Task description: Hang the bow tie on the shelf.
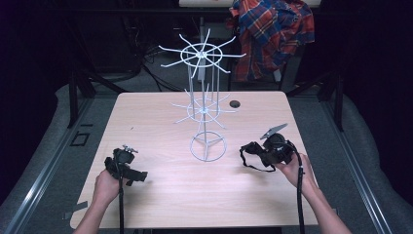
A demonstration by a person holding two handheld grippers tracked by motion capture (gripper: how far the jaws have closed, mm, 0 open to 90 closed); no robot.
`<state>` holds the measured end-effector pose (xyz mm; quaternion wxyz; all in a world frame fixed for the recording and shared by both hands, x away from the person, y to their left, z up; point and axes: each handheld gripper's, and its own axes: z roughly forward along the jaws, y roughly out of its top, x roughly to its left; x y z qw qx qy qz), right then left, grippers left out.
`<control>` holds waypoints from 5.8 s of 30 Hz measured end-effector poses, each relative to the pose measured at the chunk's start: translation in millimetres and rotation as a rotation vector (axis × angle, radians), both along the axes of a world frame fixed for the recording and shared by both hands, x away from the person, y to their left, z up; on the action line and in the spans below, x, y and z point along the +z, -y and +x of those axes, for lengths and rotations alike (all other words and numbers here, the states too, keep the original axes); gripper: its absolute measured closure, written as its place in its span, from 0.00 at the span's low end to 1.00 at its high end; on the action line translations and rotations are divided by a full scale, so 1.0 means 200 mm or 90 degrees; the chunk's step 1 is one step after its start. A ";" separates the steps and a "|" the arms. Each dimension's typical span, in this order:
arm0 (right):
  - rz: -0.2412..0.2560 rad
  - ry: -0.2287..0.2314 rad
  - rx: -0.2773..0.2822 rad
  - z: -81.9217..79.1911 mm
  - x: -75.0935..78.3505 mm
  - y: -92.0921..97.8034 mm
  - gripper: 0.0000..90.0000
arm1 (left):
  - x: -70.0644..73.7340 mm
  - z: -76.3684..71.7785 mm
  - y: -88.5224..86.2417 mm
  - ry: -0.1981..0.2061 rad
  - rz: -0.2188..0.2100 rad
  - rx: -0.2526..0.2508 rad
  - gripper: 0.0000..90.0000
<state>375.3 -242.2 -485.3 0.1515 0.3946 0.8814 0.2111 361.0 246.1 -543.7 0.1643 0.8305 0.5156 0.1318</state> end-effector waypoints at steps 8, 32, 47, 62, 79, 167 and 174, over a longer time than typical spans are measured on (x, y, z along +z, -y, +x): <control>0.017 0.015 -0.003 0.00 0.04 0.00 0.82 | 0.00 -0.01 0.00 0.002 -0.003 0.002 0.00; 0.047 0.050 0.007 0.05 0.13 -0.08 0.82 | 0.00 0.00 0.00 0.000 -0.008 -0.001 0.00; 0.056 0.066 0.007 0.07 0.19 -0.12 0.83 | 0.00 0.01 0.02 0.002 -0.009 -0.005 0.00; 0.057 0.091 0.013 0.10 0.28 -0.16 0.83 | 0.00 0.01 0.02 -0.001 -0.008 -0.007 0.00; 0.059 0.128 0.025 0.12 0.41 -0.22 0.83 | 0.00 0.02 0.02 -0.001 -0.010 -0.008 0.00; 0.098 0.089 0.022 0.31 0.29 -0.34 0.77 | -0.01 0.02 0.03 -0.010 -0.009 -0.016 0.00; 0.108 0.092 0.019 0.30 0.29 -0.34 0.70 | -0.01 0.02 0.03 -0.010 -0.006 -0.019 0.00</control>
